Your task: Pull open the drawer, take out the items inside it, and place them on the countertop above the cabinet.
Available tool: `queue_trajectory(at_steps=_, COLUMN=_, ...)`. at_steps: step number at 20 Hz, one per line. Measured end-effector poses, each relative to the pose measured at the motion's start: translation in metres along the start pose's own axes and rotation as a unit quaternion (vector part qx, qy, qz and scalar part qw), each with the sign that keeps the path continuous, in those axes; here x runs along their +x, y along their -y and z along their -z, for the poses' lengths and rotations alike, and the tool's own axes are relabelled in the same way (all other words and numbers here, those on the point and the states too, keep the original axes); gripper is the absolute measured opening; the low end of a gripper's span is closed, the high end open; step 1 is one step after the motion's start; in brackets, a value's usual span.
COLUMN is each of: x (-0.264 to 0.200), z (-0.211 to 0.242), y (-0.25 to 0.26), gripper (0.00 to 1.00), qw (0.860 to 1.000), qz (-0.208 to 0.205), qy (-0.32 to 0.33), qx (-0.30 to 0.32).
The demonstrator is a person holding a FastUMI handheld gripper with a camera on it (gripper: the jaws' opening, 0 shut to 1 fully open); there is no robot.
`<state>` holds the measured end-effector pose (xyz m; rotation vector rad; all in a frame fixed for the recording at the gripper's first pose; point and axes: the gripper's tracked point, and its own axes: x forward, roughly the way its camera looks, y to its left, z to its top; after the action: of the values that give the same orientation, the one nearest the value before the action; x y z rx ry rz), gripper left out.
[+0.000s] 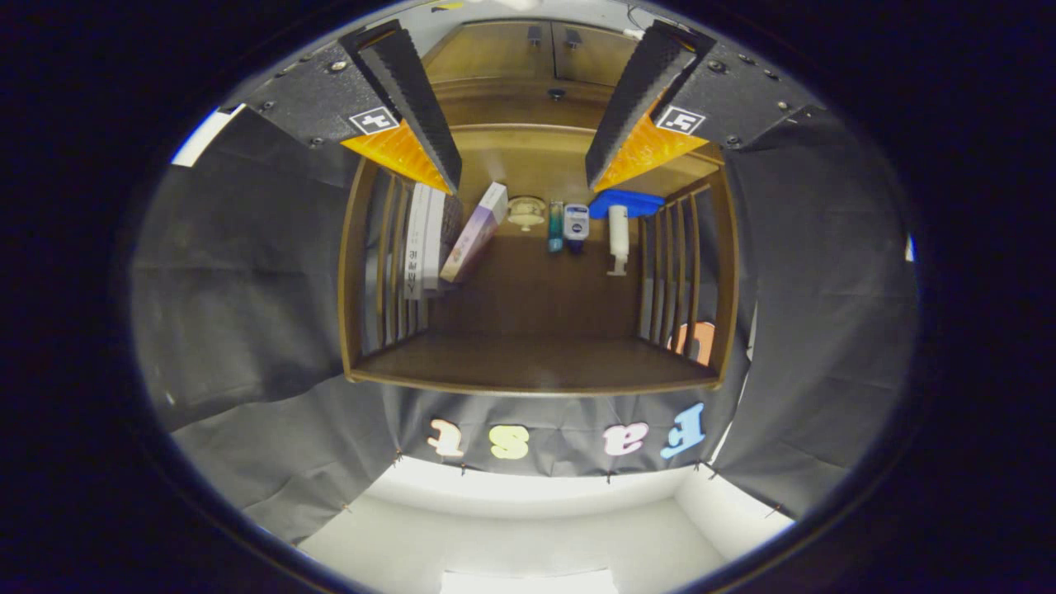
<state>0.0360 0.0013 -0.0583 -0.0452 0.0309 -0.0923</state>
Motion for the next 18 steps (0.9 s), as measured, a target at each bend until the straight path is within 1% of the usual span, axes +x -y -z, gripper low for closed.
queue_trajectory(at_steps=2, x=0.009, z=0.028, y=-0.002, gripper=0.98, qw=1.0, qz=0.003, qy=-0.012, qx=-0.003)
queue_trajectory(at_steps=8, x=0.038, z=0.128, y=-0.022, gripper=0.98, qw=0.998, qz=-0.011, qy=-0.054, qx=-0.006)
queue_trajectory(at_steps=10, x=0.047, z=0.152, y=-0.027, gripper=0.98, qw=0.998, qz=-0.012, qy=-0.055, qx=-0.017)
queue_trajectory(at_steps=13, x=0.07, z=0.185, y=-0.038, gripper=0.98, qw=0.997, qz=-0.017, qy=-0.067, qx=-0.016)
queue_trajectory(at_steps=16, x=0.091, z=0.214, y=-0.044, gripper=0.98, qw=0.996, qz=-0.016, qy=-0.089, qx=0.012)
queue_trajectory(at_steps=18, x=0.107, z=0.223, y=-0.041, gripper=0.98, qw=0.995, qz=-0.013, qy=-0.095, qx=0.022)
